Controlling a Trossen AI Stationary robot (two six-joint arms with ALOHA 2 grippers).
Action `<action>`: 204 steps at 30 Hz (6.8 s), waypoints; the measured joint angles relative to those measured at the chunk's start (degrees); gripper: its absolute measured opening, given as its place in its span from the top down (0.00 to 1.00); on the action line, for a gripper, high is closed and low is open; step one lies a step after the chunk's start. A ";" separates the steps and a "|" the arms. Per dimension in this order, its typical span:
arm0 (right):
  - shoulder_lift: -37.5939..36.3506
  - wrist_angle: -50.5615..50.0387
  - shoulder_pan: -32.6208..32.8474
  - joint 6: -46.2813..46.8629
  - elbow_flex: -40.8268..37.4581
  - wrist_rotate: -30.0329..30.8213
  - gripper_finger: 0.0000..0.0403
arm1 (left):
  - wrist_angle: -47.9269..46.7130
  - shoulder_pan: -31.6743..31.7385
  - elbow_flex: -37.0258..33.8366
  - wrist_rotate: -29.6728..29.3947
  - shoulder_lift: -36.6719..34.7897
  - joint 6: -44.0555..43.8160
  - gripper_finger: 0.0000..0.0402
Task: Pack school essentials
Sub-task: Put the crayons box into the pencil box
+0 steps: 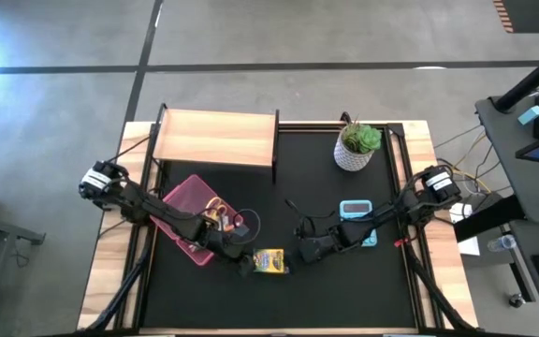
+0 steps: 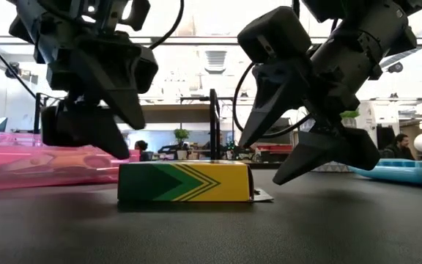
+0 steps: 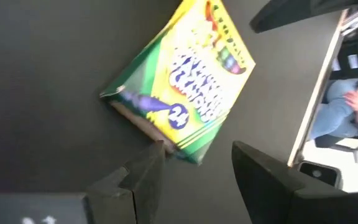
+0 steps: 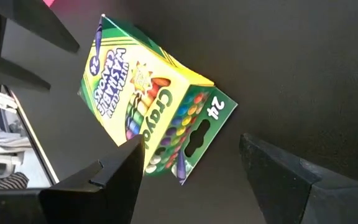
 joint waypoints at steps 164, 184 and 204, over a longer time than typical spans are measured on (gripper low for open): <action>6.34 27.11 -3.40 2.54 -2.43 0.38 0.38 | -24.91 -3.08 12.88 -7.81 6.19 -4.39 0.57; 9.94 31.58 -3.42 4.48 -1.16 -1.63 0.72 | -25.32 -3.10 13.18 -7.61 5.53 -4.22 0.57; 6.11 31.61 -4.05 -0.15 -0.99 -3.48 0.77 | -25.34 -3.68 12.11 -18.76 -17.39 3.23 0.57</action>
